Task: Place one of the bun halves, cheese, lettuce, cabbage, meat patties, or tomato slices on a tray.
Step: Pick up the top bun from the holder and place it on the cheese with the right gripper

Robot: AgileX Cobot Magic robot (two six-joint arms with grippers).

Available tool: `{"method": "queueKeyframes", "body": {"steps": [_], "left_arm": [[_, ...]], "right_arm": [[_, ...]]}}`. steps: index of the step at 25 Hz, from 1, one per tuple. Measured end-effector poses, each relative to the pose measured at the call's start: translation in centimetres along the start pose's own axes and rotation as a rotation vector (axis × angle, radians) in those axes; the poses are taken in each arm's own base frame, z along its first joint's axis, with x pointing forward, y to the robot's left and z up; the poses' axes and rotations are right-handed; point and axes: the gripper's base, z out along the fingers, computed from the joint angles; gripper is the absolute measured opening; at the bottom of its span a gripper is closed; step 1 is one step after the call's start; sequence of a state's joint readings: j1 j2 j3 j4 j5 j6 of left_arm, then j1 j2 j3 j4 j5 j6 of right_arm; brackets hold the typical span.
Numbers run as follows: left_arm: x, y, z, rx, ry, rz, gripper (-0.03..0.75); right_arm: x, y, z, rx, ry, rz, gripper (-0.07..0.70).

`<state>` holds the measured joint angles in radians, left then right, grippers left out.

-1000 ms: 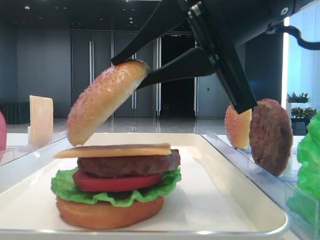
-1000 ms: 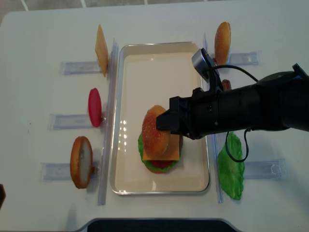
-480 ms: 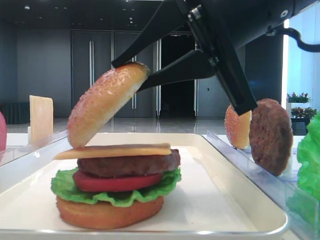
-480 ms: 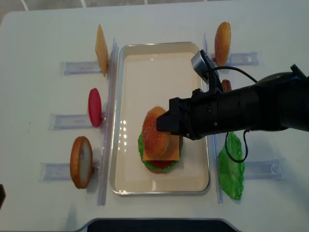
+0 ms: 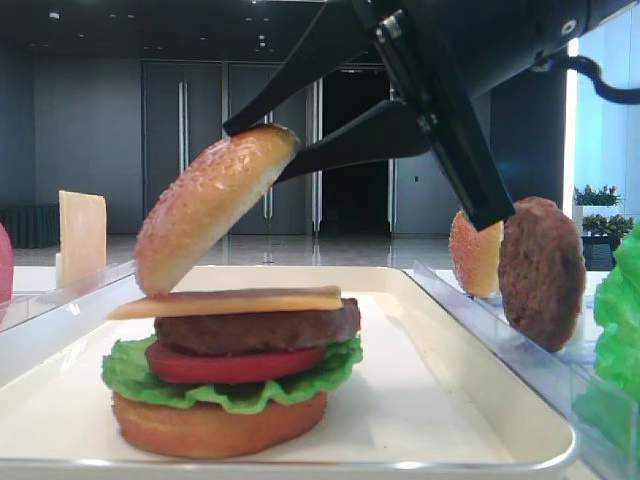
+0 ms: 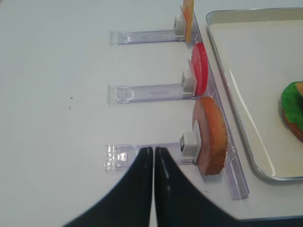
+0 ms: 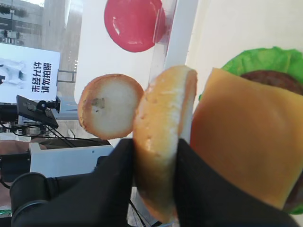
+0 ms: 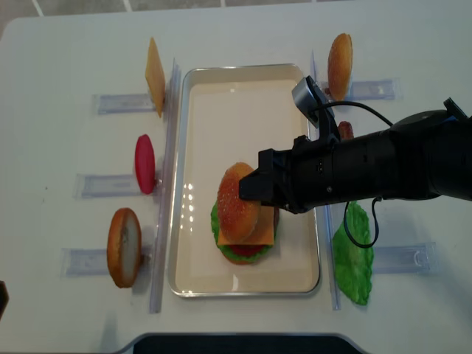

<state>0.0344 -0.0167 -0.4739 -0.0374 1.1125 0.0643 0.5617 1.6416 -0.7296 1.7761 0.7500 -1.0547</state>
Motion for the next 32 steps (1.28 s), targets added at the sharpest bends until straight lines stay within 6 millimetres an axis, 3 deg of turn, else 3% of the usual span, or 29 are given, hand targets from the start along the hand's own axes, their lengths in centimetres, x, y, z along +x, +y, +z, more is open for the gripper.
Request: {"method": "queueKeyframes", "body": {"steps": [13,32], "left_arm": [[0.00,0.00,0.00,0.000,0.000,0.000,-0.001],[0.00,0.00,0.00,0.000,0.000,0.000,-0.001]], "right_arm": [[0.01,-0.03,0.00,0.003,0.001,-0.003,0.219],[-0.05,-0.22,0.00,0.024,-0.005,-0.003,0.307]]}}
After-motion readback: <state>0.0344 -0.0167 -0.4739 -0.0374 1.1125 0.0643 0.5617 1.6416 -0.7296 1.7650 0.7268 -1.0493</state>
